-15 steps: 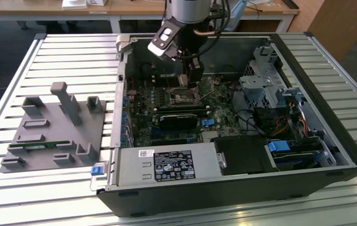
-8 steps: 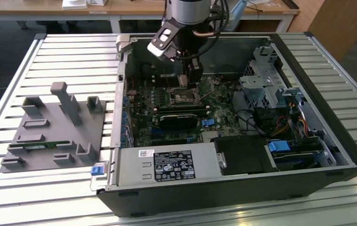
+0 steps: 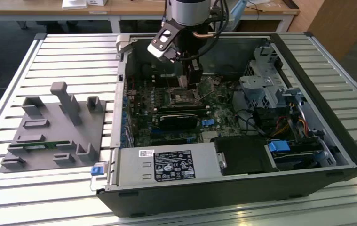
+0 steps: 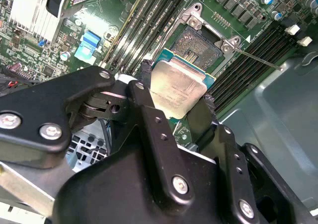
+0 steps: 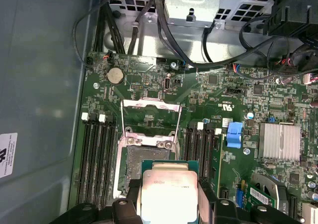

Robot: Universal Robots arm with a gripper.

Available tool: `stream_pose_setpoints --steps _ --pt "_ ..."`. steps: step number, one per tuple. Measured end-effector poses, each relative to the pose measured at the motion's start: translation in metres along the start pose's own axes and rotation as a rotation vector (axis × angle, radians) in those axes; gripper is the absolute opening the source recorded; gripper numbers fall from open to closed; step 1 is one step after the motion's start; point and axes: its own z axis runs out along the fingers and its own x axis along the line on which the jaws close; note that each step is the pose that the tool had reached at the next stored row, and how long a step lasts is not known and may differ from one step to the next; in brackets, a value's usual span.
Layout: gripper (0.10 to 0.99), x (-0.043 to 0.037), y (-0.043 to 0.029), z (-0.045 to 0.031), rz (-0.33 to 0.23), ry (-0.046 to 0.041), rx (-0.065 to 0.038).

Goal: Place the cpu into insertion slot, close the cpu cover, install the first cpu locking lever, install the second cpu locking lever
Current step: 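Place the cpu into insertion slot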

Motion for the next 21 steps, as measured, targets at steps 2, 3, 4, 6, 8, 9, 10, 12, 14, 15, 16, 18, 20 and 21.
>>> stream_pose_setpoints --steps 2,3,4,6,8,9,10,12,14,15,16,18,20,21 --pt "0.537 0.0 0.0 0.0006 0.0 -0.0001 0.0" --pt "0.537 0.0 -0.0001 0.0009 0.0 -0.0001 0.0" --pt "0.537 0.0 -0.0001 0.0012 0.0 -0.0001 0.0" --pt "0.537 0.0001 -0.0001 0.0017 0.0 -0.0002 0.0" --pt "0.537 0.0002 -0.0002 0.0023 0.0 -0.0001 0.0" --pt "0.537 0.0002 -0.0002 0.0026 0.0 0.0 0.0" --pt "0.537 0.0002 -0.0002 0.0029 0.0 0.0 0.0" --pt "0.537 0.0003 -0.0003 0.0034 0.0 -0.0001 0.0" --pt "0.537 0.0005 -0.0003 0.0039 0.0 -0.0001 0.0" --pt "0.537 0.0005 -0.0003 0.0042 0.0 -0.0001 0.0" --pt "0.537 0.0006 -0.0003 0.0044 0.0 0.0 0.0" --pt "0.537 0.0007 -0.0004 0.005 0.0 0.0 0.0" --pt "0.537 0.0007 -0.0004 0.0056 0.0 -0.0001 0.0" --pt "0.537 0.0007 -0.0005 0.0058 0.0 -0.0002 0.0"
